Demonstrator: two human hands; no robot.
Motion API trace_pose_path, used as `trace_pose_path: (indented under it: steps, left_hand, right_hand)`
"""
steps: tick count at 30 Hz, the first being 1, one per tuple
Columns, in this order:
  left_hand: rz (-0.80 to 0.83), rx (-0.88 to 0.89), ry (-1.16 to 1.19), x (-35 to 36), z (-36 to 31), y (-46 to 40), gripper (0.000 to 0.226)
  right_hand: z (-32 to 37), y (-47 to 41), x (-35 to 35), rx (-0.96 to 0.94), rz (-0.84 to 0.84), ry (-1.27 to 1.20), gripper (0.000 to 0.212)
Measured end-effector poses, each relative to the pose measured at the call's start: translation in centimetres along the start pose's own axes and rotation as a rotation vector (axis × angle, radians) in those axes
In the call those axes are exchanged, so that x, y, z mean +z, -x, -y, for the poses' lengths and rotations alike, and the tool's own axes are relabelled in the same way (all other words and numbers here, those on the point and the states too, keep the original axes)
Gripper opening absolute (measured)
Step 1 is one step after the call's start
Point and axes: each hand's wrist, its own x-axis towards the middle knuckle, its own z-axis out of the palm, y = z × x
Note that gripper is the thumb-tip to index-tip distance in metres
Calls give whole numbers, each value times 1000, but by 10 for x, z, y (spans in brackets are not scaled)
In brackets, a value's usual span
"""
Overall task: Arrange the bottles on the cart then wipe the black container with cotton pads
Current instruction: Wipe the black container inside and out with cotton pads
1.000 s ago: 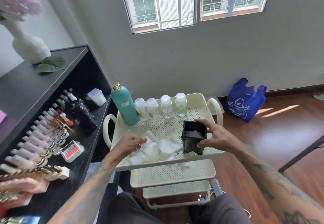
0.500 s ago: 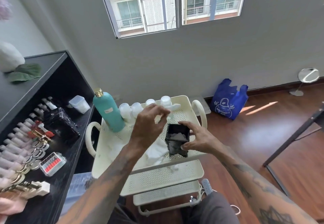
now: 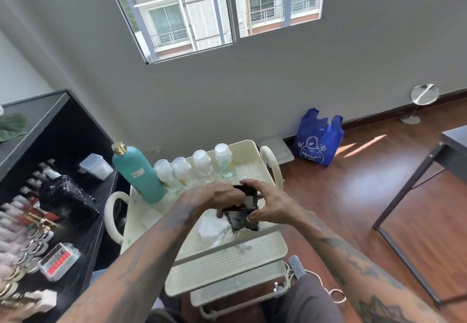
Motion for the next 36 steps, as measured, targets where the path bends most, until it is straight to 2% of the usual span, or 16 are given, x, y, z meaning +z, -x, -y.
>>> trace_pose_path:
  steps: [4, 7, 10, 12, 14, 15, 17, 19, 21, 27, 29, 31, 33, 36]
  left_hand:
    - [145, -102, -33, -5, -7, -2, 43]
    - [88, 4, -21, 0, 5, -1, 44]
    - [-148, 154, 289, 1, 35, 27, 35]
    - [-388, 221, 444, 6, 65, 46, 29]
    - [-605, 117, 406, 25, 95, 49, 21]
    - [-654, 31, 349, 37, 106, 44, 17]
    - [-613, -71, 260, 68, 121, 28, 19]
    - [-510, -92, 212, 96, 125, 11, 33]
    - [-497, -99, 224, 113, 124, -1, 42]
    - [-615, -150, 288, 120, 139, -3, 18]
    - [-573, -142, 365, 121, 144, 1, 20]
    - [-481, -131, 415, 120, 145, 1, 37]
    - [-425, -154, 333, 116, 141, -4, 48]
    - [-470, -155, 273, 111, 136, -15, 35]
  right_hand:
    - [0, -2, 1, 2, -2, 16, 93]
    - [-1, -2, -1, 5, 3, 48, 92]
    - [-1, -3, -4, 3, 29, 78, 92]
    - [-1, -5, -5, 1, 46, 100, 92]
    - [-1, -8, -6, 5, 57, 126, 93]
    - [-1, -10, -7, 9, 60, 143, 93]
    - [-1, -12, -9, 12, 59, 178, 95]
    - [0, -15, -11, 20, 51, 186, 97]
    - [0, -16, -14, 37, 43, 193, 99]
    - [5, -15, -18, 79, 43, 268, 103]
    - [4, -15, -14, 88, 30, 252, 108]
    - [2, -16, -8, 84, 6, 222, 108]
    - [6, -15, -5, 77, -19, 186, 104]
    - [11, -13, -5, 78, -27, 167, 104]
